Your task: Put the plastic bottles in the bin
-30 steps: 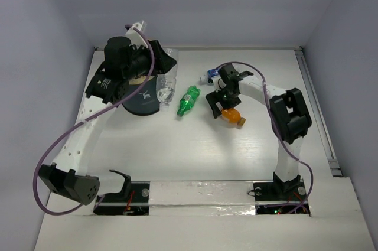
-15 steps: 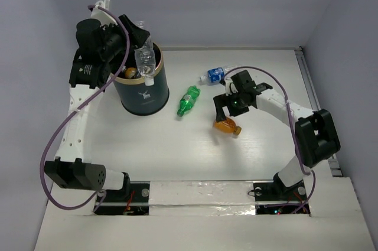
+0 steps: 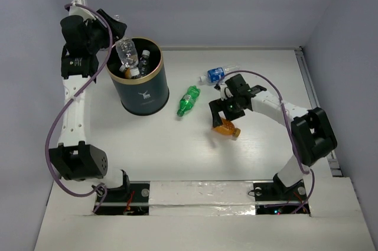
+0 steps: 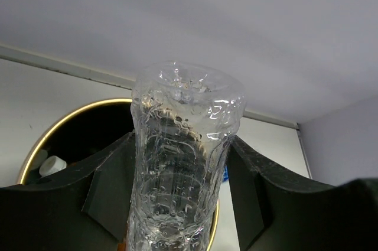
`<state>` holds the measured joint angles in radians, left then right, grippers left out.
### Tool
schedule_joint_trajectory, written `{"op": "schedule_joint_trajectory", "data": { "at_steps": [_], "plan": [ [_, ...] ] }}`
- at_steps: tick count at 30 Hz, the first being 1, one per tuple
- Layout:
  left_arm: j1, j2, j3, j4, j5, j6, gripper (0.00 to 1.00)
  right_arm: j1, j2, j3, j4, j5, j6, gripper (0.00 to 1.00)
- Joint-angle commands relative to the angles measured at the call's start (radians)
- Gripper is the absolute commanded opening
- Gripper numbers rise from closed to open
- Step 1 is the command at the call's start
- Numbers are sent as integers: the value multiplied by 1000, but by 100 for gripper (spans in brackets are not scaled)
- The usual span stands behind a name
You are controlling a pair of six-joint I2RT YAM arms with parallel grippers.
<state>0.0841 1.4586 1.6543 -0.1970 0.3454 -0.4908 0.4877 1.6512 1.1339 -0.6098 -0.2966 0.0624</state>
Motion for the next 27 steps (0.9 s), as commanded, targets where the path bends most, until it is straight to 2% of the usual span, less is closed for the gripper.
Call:
{"op": "schedule_joint_trajectory", "data": {
  "at_steps": [1, 5, 7, 11, 15, 17, 19, 20, 21, 23, 24, 26, 27],
  "plan": [
    [5, 3, 76, 135, -23, -28, 31, 9, 31, 21, -4, -3, 20, 100],
    [5, 17, 79, 194, -63, -35, 31, 9, 44, 24, -4, 10, 31, 84],
    [5, 23, 82, 246, -85, -35, 31, 9, 48, 26, -16, 13, 28, 84],
    [5, 32, 36, 300, -131, -5, 31, 18, 62, 29, -30, 5, 24, 100],
    [5, 16, -86, 373, -155, 31, 31, 28, 68, 41, -50, 2, 16, 100],
    [5, 3, -160, 419, -161, 50, 33, 28, 71, 44, -56, 7, 14, 96],
    [5, -6, -218, 441, -155, 57, 42, 37, 76, 46, -59, 16, 19, 94],
    [5, -15, -234, 453, -154, 60, 47, 37, 78, 47, -59, 17, 22, 87],
    [5, -21, -246, 458, -149, 60, 57, 37, 79, 47, -64, 22, 27, 84],
    [-6, -40, -272, 464, -138, 60, 66, 37, 81, 44, -65, 33, 30, 83],
    [-6, -47, -277, 462, -137, 64, 73, 37, 78, 41, -64, 34, 31, 88],
    [-30, -66, -272, 444, -128, 64, 78, 37, 70, 35, -67, 33, 31, 100],
    [-41, -73, -268, 438, -125, 66, 81, 37, 65, 32, -71, 31, 31, 100]
  ]
}}
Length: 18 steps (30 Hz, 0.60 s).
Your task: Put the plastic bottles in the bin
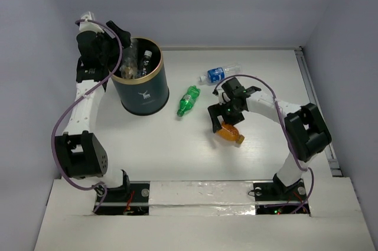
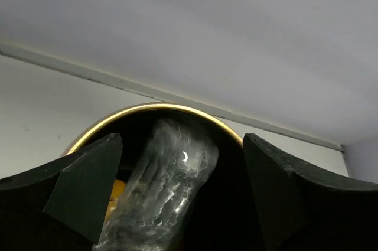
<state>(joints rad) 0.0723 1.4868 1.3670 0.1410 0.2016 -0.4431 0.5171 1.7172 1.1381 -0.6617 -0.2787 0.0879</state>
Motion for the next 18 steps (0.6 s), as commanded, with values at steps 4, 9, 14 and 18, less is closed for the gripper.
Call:
{"op": "schedule_joint_trajectory", "data": {
  "at_steps": [4, 9, 14, 18],
  "plan": [
    [-124, -140, 78, 34, 12, 65, 84, 8, -24, 15, -36, 19, 3, 100],
    [-288, -210, 100, -24, -37, 122, 84, 8, -88, -6, -73, 24, 3, 100],
    [-368, -285, 32, -46, -31, 96, 84, 8, -76, 9, -99, 59, 19, 100],
    [-400, -321, -5, -89, 2, 73, 82, 8, -44, 5, -85, 59, 26, 88]
  ]
}}
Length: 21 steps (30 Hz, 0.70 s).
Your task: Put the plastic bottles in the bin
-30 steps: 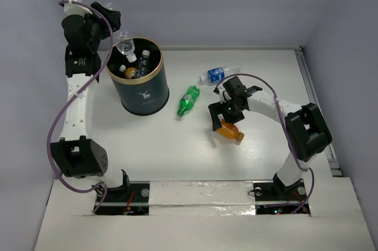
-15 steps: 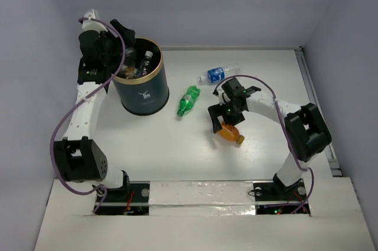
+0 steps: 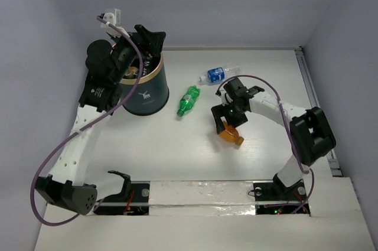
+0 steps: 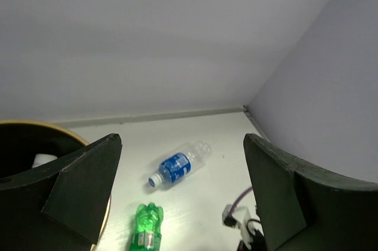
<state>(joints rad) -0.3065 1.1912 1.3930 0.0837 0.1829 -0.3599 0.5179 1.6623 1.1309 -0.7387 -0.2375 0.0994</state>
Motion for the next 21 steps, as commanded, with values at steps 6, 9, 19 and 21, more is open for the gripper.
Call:
{"op": "schedule_joint_trajectory", "data": {
  "at_steps": [6, 9, 19, 21],
  "plan": [
    [-136, -91, -68, -139, 10, 2, 75, 7, -25, 27, 45, 0, 43, 57],
    [-175, -131, -117, -177, 4, -11, 68, 7, -99, 84, 59, -34, 74, 56],
    [-206, -333, -331, -373, -163, -97, 36, 16, -67, 696, 233, -152, 287, 56],
    [-206, -384, -356, -423, -189, -137, 29, 37, -32, 802, 324, -146, 342, 56]
  ]
}}
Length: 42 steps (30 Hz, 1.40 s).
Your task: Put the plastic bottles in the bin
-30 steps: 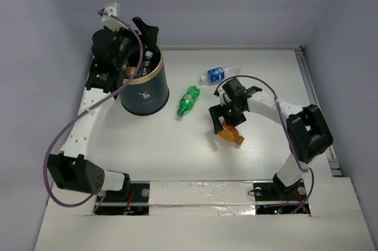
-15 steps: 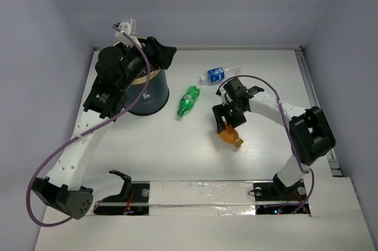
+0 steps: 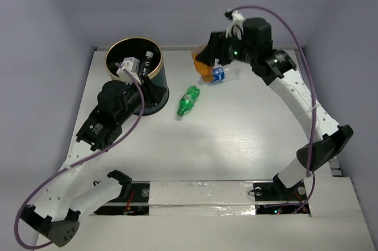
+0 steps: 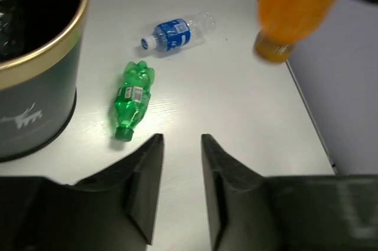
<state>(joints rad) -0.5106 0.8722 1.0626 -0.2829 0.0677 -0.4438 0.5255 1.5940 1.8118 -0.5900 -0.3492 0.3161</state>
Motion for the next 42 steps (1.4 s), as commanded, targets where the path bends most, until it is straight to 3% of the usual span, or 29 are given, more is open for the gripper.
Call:
{"op": "schedule_joint_trajectory", "data": {
  "at_steps": [1, 5, 9, 14, 18, 19, 20, 22, 24, 27, 32, 33, 34, 35, 36, 37, 38, 42],
  "plan": [
    [-2, -102, -38, -56, -118, -68, 26, 30, 79, 177, 270, -19, 188, 56],
    [-2, -186, -122, -137, -151, -136, 20, 40, 243, 309, 470, -11, 394, 56],
    [-2, -214, -184, -170, -114, -176, 17, 100, 439, 565, 584, 35, 598, 56],
    [-2, -213, -249, -171, -40, -222, 18, 154, 622, 739, 639, 137, 684, 56],
    [-2, -208, -263, -174, -49, -213, 34, 198, 670, 715, 645, 197, 684, 56],
    [-2, -202, -266, -173, -51, -210, 37, 209, 682, 710, 630, 216, 670, 64],
    [-2, -197, -270, -168, -49, -207, 41, 209, 687, 712, 624, 214, 664, 64],
    [-2, -191, -282, -151, -34, -205, 48, 209, 693, 719, 610, 202, 652, 88],
    [-2, -180, -296, -119, 0, -203, 60, 209, 681, 722, 607, 197, 634, 100],
    [-2, -148, -297, -75, 27, -191, 71, 209, 629, 712, 595, 200, 568, 100],
    [-11, -20, -257, 5, 47, -135, 74, 197, 482, 542, 595, 193, 480, 100],
    [-20, 5, -245, 14, 44, -124, 74, 185, 403, 490, 608, 190, 468, 89],
    [-20, 29, -228, 17, 35, -113, 75, 176, 355, 427, 627, 187, 445, 71],
    [-31, 83, -192, 22, 15, -101, 75, 156, 304, 273, 648, 193, 436, 50],
    [-45, 112, -170, 22, 4, -78, 75, 143, 250, 191, 676, 200, 428, 12],
    [-54, 138, -155, 24, -6, -69, 75, 127, 147, 110, 690, 208, 422, 0],
    [-72, 193, -127, 43, -23, -61, 76, 87, 98, -57, 706, 208, 420, 0],
    [-114, 352, -32, 62, -46, -29, 76, -17, -110, -410, 756, 167, 429, 0]
  ]
}}
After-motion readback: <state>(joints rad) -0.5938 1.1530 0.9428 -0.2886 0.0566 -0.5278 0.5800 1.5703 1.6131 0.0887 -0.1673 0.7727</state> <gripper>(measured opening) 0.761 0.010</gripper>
